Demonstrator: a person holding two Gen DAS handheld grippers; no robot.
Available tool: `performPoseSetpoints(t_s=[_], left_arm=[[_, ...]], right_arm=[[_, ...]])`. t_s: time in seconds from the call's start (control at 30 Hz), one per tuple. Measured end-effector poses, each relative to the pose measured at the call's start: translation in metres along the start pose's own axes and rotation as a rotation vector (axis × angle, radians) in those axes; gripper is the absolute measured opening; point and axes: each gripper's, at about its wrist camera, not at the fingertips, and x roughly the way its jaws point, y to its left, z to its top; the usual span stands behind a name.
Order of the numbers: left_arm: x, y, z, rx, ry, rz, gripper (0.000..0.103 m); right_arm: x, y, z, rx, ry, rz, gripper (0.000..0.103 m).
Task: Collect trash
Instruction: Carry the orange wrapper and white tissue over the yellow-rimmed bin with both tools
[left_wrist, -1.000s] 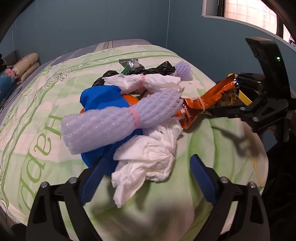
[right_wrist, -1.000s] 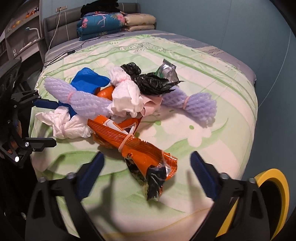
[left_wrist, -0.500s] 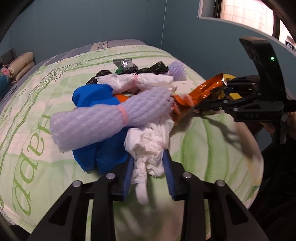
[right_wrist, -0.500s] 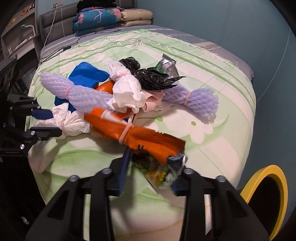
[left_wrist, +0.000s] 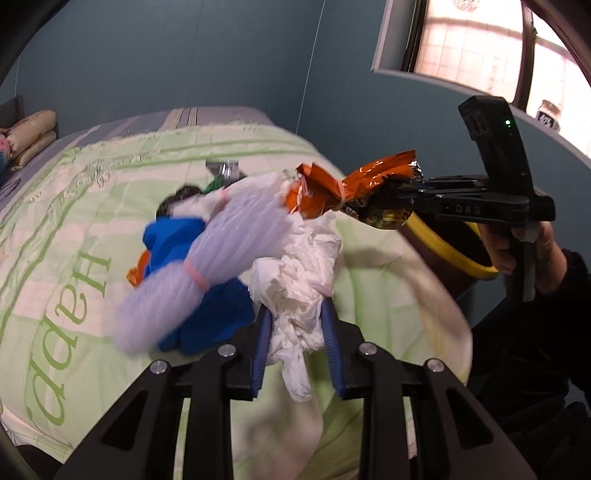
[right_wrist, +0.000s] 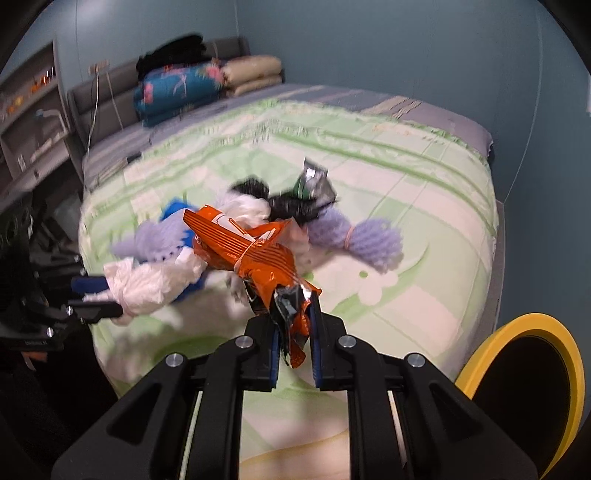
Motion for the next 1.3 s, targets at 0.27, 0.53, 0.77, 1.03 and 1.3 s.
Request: performPoseSetpoints(t_s=[0.27,0.53,0.77,1.03,1.3], left_arm=[[-0.026,-0.013,0.026,-0.017,-0.075,-0.014,0.026],[-0.023,-0.044,0.055,0.027,-0.108,-0.036,0.026],[0.007,-0.089,0.096,0.127,-0.109,-0.136,0.026],[0.055,-0.144,0.129,0.225,-0.087,-0.251,0.026],[0.101,-0.191,0.137,0.271,-0.038,-0.313,0.026]], right_arm=[[-0.049,-0.025,0.013,0.088,-0.136,-0.036,0.012],[-0.094,-0.055,0.007,0.155,-0.223,-0.193,0.012],[-0.149,-0.079,-0.003,0.194,-0.296,-0.391,0.012],[-0.178,-0.125,-0.031,0.271,-0.189,-0.553,0.012],[-0.184,-0.166,-0.053,0.381,-0.116,-0.616,0.012]])
